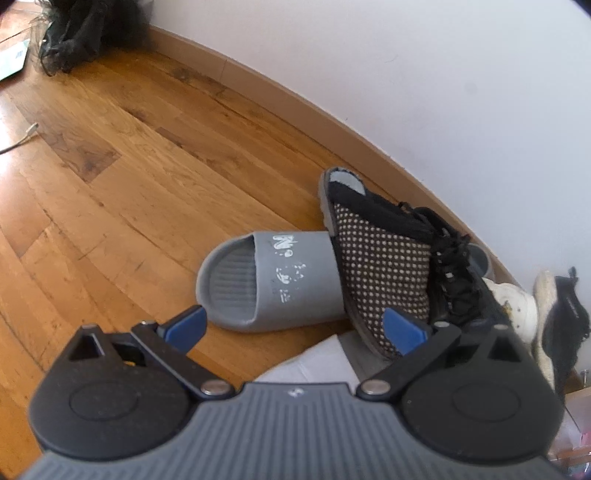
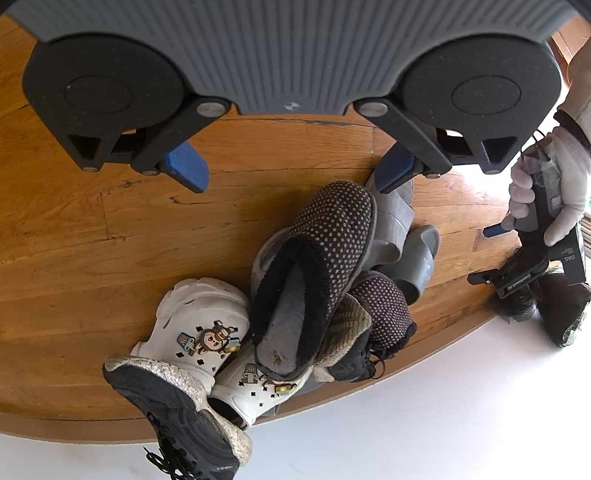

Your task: Organize scattered shoes

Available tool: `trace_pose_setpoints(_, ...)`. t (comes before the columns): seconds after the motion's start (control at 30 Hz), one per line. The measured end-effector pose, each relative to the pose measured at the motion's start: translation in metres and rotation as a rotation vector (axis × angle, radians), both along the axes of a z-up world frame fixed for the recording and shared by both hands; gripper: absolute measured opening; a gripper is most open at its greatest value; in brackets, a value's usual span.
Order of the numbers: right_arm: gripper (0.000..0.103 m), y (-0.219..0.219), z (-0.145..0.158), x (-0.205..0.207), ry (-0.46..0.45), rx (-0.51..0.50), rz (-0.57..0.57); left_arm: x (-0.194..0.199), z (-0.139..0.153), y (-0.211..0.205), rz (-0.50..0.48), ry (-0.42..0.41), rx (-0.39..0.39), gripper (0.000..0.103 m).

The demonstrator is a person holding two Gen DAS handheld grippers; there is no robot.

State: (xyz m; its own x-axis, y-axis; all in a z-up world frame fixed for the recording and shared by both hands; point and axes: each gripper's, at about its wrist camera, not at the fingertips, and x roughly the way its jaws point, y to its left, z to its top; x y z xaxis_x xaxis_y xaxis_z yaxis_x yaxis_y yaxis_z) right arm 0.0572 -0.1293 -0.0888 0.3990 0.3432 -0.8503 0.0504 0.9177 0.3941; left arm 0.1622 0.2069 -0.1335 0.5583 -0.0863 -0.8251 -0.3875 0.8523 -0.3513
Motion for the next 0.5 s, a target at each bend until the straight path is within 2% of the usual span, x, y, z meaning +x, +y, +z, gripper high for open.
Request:
trace_pose_setpoints(0.1,0.098,0.0,-0.004,0.0,0.011,-0.003,0.001,0.012,-0.012,0.003,0.044,0.026,0.016,0.103)
trace_pose_setpoints(0.17,0.098,0.001,-0.007,0.0,0.019,-0.003,-0.001,0.024,-0.022,0.002,0.046,0.05,-0.021,0.103)
trace_pose_setpoints(0.4,0.098,0.001,-0.015,0.0,0.05,-0.012,-0.017,0.06,-0.029,-0.014,0.006,0.036,-0.05,0.103)
trace_pose_setpoints(0.5,0.098,0.001,-0.015,0.0,0.056,-0.014,-0.028,0.072,-0.036,-0.019,0.024,0.058,-0.022,0.103)
